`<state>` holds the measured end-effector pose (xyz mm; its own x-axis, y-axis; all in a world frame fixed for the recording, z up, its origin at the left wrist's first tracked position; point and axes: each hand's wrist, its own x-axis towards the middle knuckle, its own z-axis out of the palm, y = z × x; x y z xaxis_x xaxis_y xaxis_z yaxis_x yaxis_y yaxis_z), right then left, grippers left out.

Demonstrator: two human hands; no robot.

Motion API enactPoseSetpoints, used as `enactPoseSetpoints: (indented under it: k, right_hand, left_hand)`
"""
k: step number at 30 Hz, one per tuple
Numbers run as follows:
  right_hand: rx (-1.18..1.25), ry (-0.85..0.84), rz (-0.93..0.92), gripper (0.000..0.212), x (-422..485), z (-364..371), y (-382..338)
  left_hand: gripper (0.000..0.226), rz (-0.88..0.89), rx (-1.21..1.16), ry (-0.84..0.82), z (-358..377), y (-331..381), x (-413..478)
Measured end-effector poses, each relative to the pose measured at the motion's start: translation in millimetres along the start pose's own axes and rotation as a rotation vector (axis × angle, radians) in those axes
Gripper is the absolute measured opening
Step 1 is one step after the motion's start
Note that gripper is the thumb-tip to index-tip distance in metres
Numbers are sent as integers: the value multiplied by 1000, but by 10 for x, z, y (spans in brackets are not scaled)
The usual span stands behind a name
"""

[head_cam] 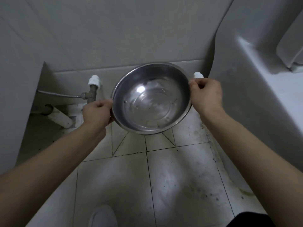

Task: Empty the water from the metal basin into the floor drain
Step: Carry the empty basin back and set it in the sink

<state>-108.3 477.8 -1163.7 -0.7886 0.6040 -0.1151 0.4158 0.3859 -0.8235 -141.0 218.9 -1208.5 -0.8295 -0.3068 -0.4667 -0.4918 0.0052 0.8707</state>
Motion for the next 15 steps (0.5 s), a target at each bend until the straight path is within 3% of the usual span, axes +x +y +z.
enactPoseSetpoints:
  k: [15]
  right_hand:
    - [19, 17, 53, 38, 4, -174, 99]
  left_hand:
    - [22, 122, -63, 21, 85, 436, -129]
